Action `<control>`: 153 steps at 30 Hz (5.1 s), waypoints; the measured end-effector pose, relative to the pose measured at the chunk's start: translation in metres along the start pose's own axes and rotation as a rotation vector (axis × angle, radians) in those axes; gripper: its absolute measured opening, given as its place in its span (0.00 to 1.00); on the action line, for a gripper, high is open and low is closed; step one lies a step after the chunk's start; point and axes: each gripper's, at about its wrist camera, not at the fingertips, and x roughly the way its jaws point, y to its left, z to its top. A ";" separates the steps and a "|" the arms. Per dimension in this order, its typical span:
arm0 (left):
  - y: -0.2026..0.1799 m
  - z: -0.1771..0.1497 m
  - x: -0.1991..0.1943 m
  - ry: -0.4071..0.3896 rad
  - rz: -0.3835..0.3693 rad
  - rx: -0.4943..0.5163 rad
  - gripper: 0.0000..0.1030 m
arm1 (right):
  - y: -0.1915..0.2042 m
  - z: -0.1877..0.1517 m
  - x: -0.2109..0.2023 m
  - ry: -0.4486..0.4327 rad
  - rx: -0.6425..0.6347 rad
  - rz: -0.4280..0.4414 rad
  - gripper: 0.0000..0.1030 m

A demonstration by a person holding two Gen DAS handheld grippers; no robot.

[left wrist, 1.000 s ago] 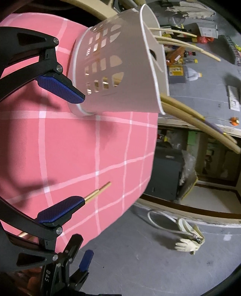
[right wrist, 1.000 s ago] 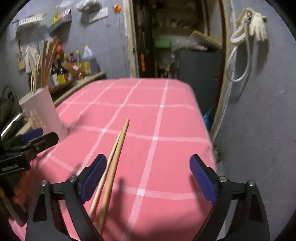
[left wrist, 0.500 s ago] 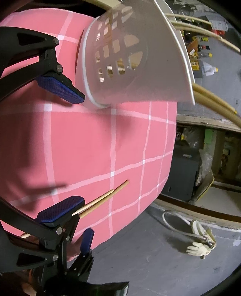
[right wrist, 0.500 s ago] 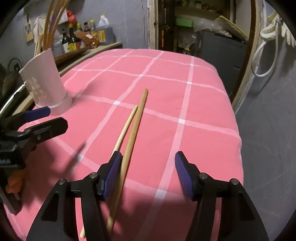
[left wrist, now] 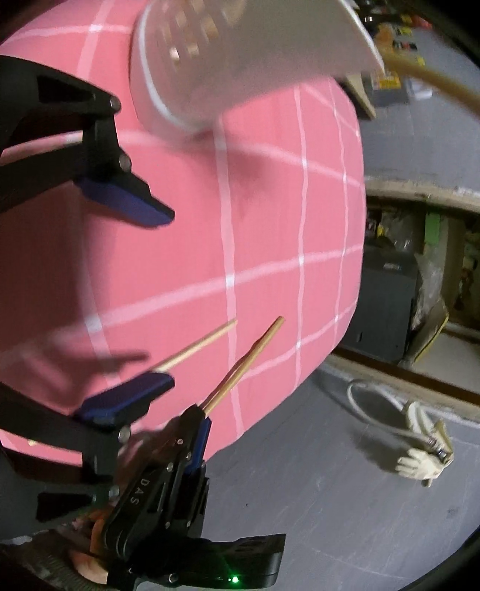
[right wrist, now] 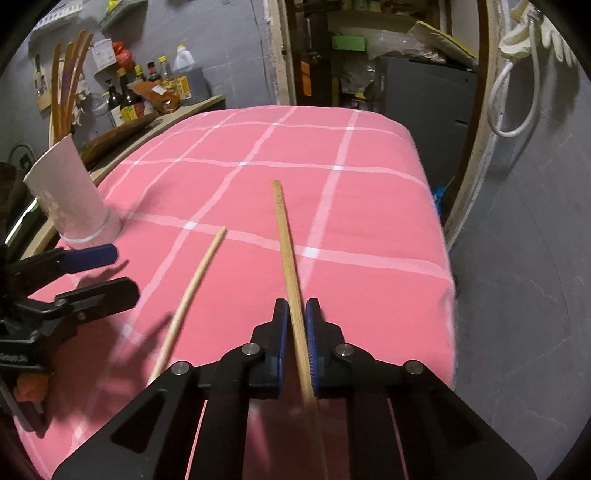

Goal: Organize utensils
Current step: 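Close the left tool on a thin chopstick while the right tool grasps the other chopstick, then lift both held chopsticks upright and carry them over the white caddy, then lower both chopsticks into the caddy and open both tools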

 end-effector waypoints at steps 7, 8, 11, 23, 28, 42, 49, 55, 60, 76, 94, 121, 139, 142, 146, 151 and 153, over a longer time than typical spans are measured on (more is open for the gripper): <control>-0.013 0.017 0.028 0.080 -0.077 -0.006 0.28 | -0.015 0.003 -0.002 0.006 0.014 0.001 0.08; -0.014 0.019 0.031 0.089 -0.083 -0.006 0.26 | -0.016 0.005 0.000 0.013 0.015 0.006 0.08; -0.017 0.023 0.037 0.108 -0.080 -0.007 0.22 | -0.020 0.011 0.005 0.031 0.019 0.020 0.08; -0.014 0.033 0.045 0.168 -0.083 -0.063 0.03 | -0.021 0.052 0.044 0.151 0.013 0.048 0.11; -0.013 0.029 0.038 0.169 -0.096 -0.072 0.02 | -0.018 0.052 0.039 0.128 0.045 0.093 0.06; -0.006 0.010 -0.063 -0.256 -0.061 -0.030 0.02 | 0.020 0.022 -0.065 -0.425 0.139 0.192 0.06; 0.003 0.011 -0.121 -0.498 -0.017 -0.038 0.02 | 0.060 0.029 -0.091 -0.661 0.110 0.244 0.06; 0.026 0.019 -0.162 -0.658 0.039 -0.047 0.02 | 0.095 0.048 -0.102 -0.814 0.103 0.305 0.06; 0.063 0.031 -0.186 -0.749 0.094 -0.082 0.02 | 0.125 0.071 -0.105 -0.923 0.091 0.362 0.06; 0.196 0.053 -0.233 -0.962 0.204 -0.262 0.02 | 0.181 0.122 -0.080 -1.145 0.084 0.333 0.06; 0.205 0.031 -0.194 -0.923 0.230 -0.296 0.03 | 0.186 0.113 -0.043 -1.108 0.094 0.293 0.06; 0.181 -0.001 -0.174 -0.705 0.167 -0.236 0.04 | 0.192 0.082 -0.040 -0.942 0.038 0.232 0.06; 0.175 -0.007 -0.185 -0.699 0.151 -0.239 0.16 | 0.192 0.068 -0.054 -0.971 0.008 0.205 0.26; 0.173 -0.008 -0.190 -0.701 0.150 -0.236 0.17 | 0.188 0.066 -0.058 -0.981 0.023 0.201 0.35; 0.168 -0.008 -0.197 -0.703 0.147 -0.229 0.27 | 0.181 0.063 -0.065 -0.985 0.047 0.195 0.43; 0.156 -0.011 -0.205 -0.696 0.155 -0.202 0.38 | 0.173 0.056 -0.077 -0.975 0.075 0.195 0.51; 0.151 -0.013 -0.209 -0.696 0.152 -0.195 0.44 | 0.170 0.054 -0.083 -0.968 0.082 0.188 0.55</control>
